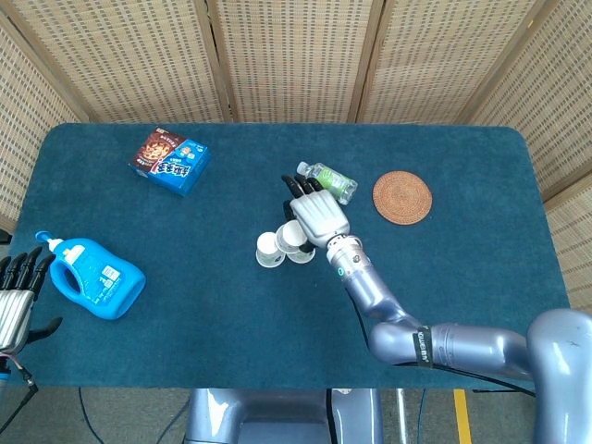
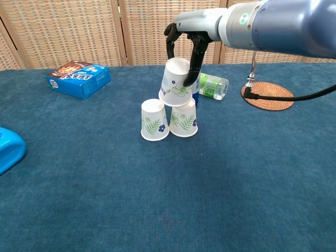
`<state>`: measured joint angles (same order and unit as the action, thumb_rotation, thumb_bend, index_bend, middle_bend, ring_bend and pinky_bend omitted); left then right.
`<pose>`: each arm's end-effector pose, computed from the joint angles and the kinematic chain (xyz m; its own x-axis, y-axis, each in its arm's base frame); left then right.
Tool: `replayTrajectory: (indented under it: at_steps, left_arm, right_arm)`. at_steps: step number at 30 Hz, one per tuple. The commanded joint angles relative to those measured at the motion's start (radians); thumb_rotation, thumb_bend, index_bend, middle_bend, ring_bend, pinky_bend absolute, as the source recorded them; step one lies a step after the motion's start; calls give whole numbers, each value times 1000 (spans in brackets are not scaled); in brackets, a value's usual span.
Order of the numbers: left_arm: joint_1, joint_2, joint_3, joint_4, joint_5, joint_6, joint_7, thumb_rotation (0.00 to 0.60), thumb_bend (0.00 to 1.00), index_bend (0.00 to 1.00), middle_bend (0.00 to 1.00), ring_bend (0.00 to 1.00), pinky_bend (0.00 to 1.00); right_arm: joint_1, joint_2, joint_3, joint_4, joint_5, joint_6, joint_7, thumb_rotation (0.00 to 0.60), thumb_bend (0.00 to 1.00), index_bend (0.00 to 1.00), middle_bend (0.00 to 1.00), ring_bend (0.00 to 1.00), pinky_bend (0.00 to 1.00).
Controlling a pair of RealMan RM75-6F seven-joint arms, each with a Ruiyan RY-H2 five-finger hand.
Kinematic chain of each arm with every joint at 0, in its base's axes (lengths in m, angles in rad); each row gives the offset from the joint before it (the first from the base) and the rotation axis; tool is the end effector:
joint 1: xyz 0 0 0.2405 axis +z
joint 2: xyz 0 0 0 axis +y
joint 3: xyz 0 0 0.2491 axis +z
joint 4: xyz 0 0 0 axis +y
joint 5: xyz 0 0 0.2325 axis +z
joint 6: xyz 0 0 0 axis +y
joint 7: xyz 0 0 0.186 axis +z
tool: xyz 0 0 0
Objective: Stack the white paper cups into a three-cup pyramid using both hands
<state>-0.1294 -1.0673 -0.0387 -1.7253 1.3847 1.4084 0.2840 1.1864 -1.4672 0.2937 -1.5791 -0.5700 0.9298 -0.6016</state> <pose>-0.3090 0.2323 0.1318 0.5760 0.0930 0.8122 0.8134 0.0332 -0.5807 0.0134 -0.4385 -0.0261 0.4717 -0.2199 0.8539 -0.8367 -0.4173 0.3547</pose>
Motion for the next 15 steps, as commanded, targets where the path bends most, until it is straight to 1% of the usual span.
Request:
replayTrajectory:
  at_steps: [1, 12, 15]
  left_arm:
    - [-1, 0, 0, 1, -2, -2, -1, 600, 220, 67, 0, 0, 0]
    - [-4, 4, 0, 1, -16, -18, -10, 600, 219, 67, 0, 0, 0]
    - [-4, 6, 2, -1, -12, -19, -14, 600, 219, 67, 0, 0, 0]
  right_arm:
    - [6, -8, -3, 12, 7, -6, -1, 600, 212, 515, 26, 0, 148]
    - [23, -41, -14, 65, 14, -24, 8, 600, 213, 514, 20, 0, 148]
    - [23, -42, -16, 71, 16, -25, 9, 600, 213, 499, 8, 0, 147]
